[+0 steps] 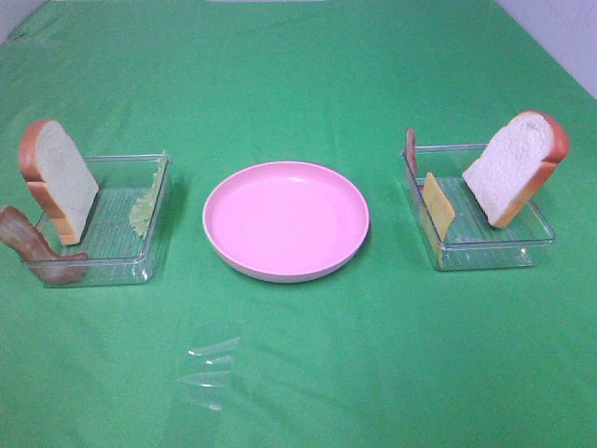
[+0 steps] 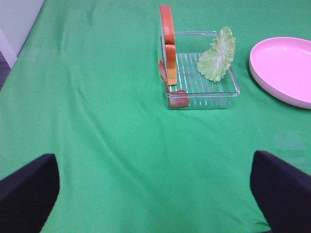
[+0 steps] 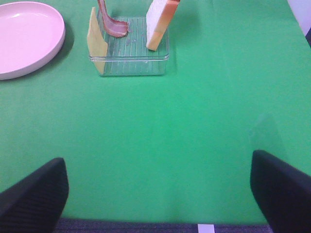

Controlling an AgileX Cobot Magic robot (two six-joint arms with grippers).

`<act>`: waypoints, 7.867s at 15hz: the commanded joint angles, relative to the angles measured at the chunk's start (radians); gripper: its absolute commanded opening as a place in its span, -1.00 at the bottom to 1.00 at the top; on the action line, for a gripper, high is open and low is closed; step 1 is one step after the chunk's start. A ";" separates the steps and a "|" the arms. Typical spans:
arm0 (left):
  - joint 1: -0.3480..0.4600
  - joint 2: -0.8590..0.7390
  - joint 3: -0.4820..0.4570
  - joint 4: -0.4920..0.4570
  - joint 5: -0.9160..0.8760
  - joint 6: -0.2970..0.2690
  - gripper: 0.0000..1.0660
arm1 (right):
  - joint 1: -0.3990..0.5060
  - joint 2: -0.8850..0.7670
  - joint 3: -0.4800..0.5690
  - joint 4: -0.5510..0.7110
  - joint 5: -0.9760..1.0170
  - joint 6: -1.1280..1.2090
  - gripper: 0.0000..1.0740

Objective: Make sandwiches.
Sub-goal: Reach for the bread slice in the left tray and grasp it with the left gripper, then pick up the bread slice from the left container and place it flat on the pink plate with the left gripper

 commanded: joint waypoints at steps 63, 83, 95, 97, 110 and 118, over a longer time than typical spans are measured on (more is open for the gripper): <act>-0.087 2.217 -1.297 -0.008 0.130 -0.009 -0.43 | 0.000 -0.027 -0.003 0.001 -0.007 -0.010 0.84; -0.087 2.142 -1.297 -0.048 0.201 -0.044 -1.00 | 0.000 -0.027 -0.003 0.001 -0.007 -0.010 0.84; -0.087 1.997 -1.441 -0.329 0.239 -0.059 -1.00 | 0.000 -0.027 -0.003 0.001 -0.007 -0.010 0.84; -0.087 1.997 -1.465 -0.446 0.239 -0.058 -1.00 | 0.000 -0.027 -0.003 0.001 -0.007 -0.010 0.84; -0.364 2.163 -1.307 -0.633 0.017 0.000 -1.00 | 0.000 -0.027 -0.003 0.001 -0.007 -0.010 0.84; -0.456 2.280 -1.309 -0.645 -0.115 -0.009 -1.00 | 0.000 -0.027 -0.003 0.001 -0.007 -0.010 0.84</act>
